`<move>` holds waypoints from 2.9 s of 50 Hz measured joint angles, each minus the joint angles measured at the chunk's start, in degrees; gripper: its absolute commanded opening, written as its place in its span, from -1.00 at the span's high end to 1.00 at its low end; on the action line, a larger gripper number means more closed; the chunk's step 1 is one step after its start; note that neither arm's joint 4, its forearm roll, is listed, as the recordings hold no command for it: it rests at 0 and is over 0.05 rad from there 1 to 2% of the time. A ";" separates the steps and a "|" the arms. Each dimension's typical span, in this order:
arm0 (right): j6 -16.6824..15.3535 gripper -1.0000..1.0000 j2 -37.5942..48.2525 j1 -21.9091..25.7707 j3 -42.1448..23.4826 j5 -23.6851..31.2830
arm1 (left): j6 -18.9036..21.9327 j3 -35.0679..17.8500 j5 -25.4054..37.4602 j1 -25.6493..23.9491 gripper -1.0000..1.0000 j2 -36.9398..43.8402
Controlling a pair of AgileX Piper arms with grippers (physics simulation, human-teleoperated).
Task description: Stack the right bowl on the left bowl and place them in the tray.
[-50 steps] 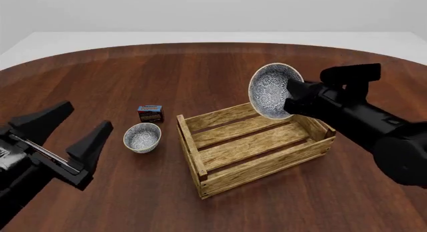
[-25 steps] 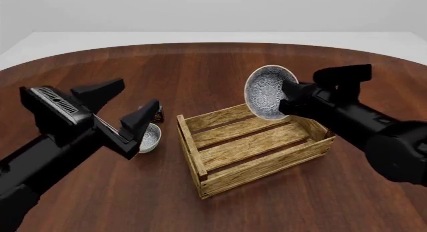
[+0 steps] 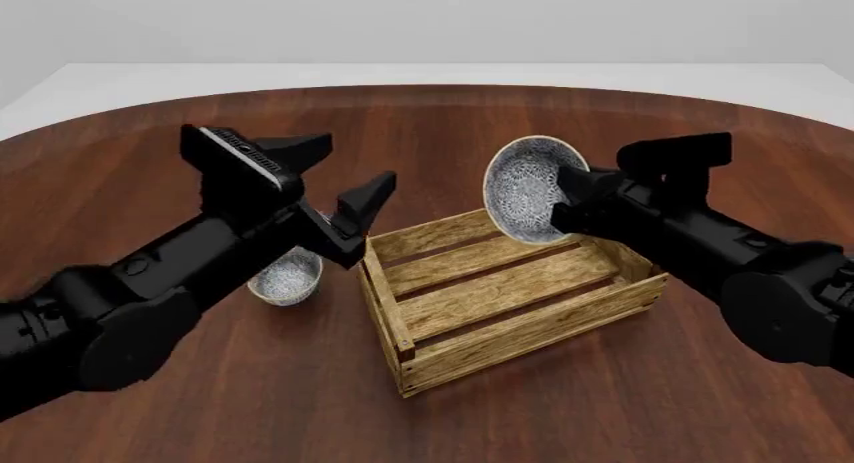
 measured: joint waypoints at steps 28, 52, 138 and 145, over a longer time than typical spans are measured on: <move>0.16 1.00 0.82 0.70 0.04 -0.35 | -1.37 -10.80 1.24 -4.19 -1.00 14.90; 0.30 1.00 1.47 1.26 0.07 -0.55 | -4.30 -18.90 4.80 -7.26 -1.00 22.29; -0.22 -1.00 -4.66 3.29 1.29 2.07 | -4.65 -23.79 4.05 -1.63 1.00 31.54; -0.35 -1.00 -7.14 3.96 1.54 3.38 | -3.28 -22.99 4.03 0.58 1.00 30.30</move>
